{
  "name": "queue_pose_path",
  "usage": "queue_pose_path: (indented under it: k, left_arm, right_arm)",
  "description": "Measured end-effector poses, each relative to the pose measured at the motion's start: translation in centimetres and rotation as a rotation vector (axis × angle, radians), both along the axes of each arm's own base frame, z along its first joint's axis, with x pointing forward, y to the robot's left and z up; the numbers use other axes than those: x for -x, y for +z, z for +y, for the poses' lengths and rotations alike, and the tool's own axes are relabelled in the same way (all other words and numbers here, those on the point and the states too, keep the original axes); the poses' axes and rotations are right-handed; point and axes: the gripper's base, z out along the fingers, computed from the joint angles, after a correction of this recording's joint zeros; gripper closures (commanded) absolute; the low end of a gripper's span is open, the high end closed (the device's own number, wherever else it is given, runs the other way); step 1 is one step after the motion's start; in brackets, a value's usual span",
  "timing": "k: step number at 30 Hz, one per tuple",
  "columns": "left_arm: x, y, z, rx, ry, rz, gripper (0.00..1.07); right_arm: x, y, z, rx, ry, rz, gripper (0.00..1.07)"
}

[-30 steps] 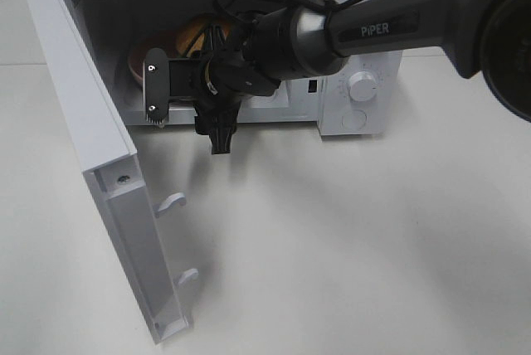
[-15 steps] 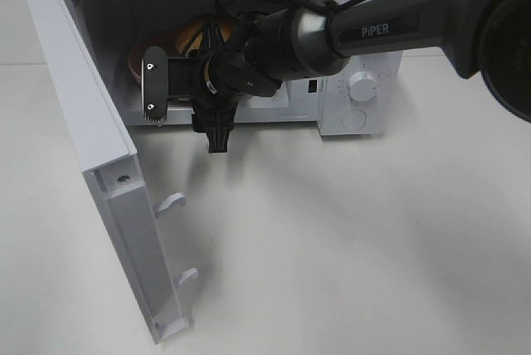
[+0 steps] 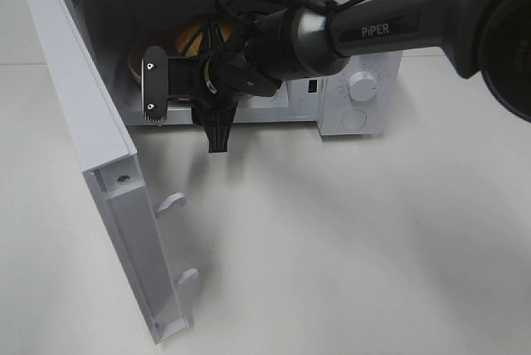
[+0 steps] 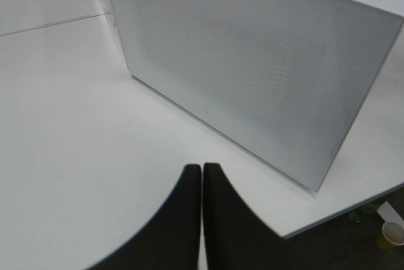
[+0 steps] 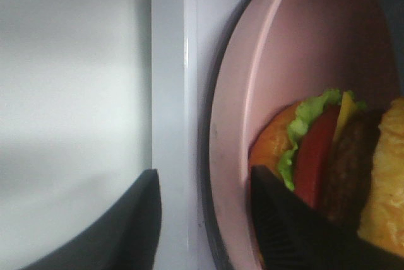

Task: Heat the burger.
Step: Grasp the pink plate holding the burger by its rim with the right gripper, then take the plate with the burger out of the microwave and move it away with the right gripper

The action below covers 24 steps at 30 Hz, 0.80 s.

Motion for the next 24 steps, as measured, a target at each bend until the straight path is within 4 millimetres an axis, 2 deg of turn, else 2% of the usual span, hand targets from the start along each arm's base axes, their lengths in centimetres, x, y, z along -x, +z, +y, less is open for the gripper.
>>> queue_pose_path:
  k: [1, 3, 5, 9, 11, 15, 24]
  left_arm:
    - [0.00, 0.00, 0.00, 0.000, 0.000, 0.000, 1.06]
    - [0.00, 0.00, 0.00, 0.000, 0.000, 0.000, 1.06]
    - [0.00, 0.00, 0.00, 0.000, 0.000, 0.000, 1.06]
    - [0.00, 0.00, 0.00, 0.000, 0.000, 0.000, 1.06]
    - [0.00, 0.00, 0.00, 0.000, 0.000, 0.000, 1.06]
    - [0.00, 0.00, 0.00, 0.000, 0.000, 0.000, 1.06]
    - [0.00, 0.00, 0.00, 0.000, 0.000, 0.000, 1.06]
  right_arm:
    - [0.00, 0.00, 0.00, 0.000, 0.000, 0.000, 0.79]
    - [0.00, 0.00, 0.00, 0.001, 0.001, -0.001, 0.82]
    - [-0.04, 0.07, 0.03, 0.001, 0.003, -0.005, 0.91]
    - [-0.07, 0.11, 0.02, 0.004, 0.003, -0.007, 0.97]
    - [-0.07, 0.31, -0.02, 0.007, 0.003, -0.011, 1.04]
    - [-0.07, 0.39, -0.05, 0.009, 0.000, -0.011, 1.07]
    - [0.04, 0.65, -0.30, 0.021, -0.025, 0.004, 1.07]
